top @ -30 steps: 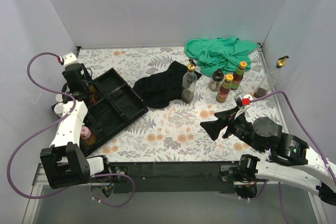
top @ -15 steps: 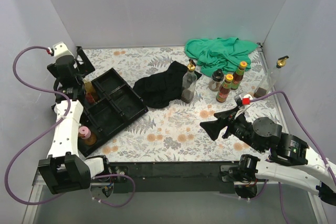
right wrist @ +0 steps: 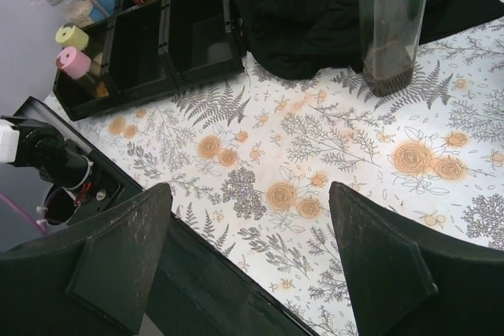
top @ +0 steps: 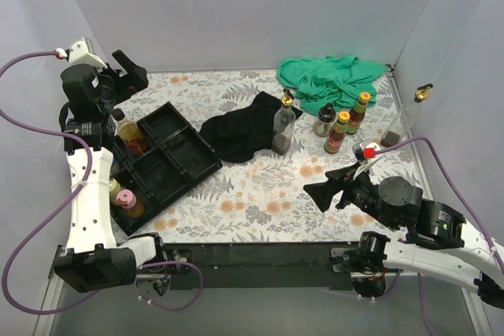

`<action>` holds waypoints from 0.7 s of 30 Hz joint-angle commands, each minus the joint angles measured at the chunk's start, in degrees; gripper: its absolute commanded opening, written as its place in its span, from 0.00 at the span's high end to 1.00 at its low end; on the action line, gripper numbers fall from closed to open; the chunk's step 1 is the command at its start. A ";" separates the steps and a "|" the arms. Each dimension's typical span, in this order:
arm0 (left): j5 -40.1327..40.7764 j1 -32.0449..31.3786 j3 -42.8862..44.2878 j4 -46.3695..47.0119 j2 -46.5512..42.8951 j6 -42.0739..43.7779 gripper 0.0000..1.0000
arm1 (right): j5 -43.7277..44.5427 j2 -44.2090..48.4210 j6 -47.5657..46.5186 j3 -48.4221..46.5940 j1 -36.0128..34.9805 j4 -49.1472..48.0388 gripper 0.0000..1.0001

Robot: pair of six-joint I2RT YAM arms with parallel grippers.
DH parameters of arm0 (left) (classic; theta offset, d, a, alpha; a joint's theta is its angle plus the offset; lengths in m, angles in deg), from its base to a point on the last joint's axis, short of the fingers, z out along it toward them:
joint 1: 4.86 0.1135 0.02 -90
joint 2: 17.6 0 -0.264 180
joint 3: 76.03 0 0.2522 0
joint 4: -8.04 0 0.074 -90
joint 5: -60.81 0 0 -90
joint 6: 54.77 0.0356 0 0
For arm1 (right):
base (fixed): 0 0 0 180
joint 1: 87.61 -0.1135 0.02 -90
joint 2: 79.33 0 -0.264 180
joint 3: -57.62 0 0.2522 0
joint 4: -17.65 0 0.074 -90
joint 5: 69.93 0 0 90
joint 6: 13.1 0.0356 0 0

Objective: Organize the condiment bottles
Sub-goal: Pick up the bottle from the center of the board.

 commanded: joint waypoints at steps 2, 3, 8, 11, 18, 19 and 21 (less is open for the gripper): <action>-12.99 -4.78 -3.93 0.76 -2.98 -3.62 0.04 | 2.33 1.63 1.63 -2.50 0.02 1.48 0.12; -12.19 -6.36 -5.07 0.86 -2.89 -3.27 0.04 | 2.41 1.55 1.80 -2.50 0.02 1.48 0.12; -8.67 -20.60 -8.06 4.70 -2.10 -2.65 0.05 | 2.94 -0.56 2.77 -3.03 0.11 4.29 0.12; -6.21 -27.90 -10.61 10.06 -1.49 -1.34 0.07 | 2.59 -1.44 2.59 -3.82 0.11 4.82 0.12; 0.20 -42.84 -11.93 20.79 6.86 7.19 0.04 | 4.08 0.14 2.42 -5.05 0.11 5.00 0.12; 0.91 -45.81 -12.28 22.37 7.82 7.80 0.02 | 4.17 0.23 2.42 -5.14 0.11 5.17 0.12; 3.28 -48.82 -13.16 26.16 10.72 8.86 0.02 | 4.52 0.14 2.33 -5.40 0.11 5.35 0.12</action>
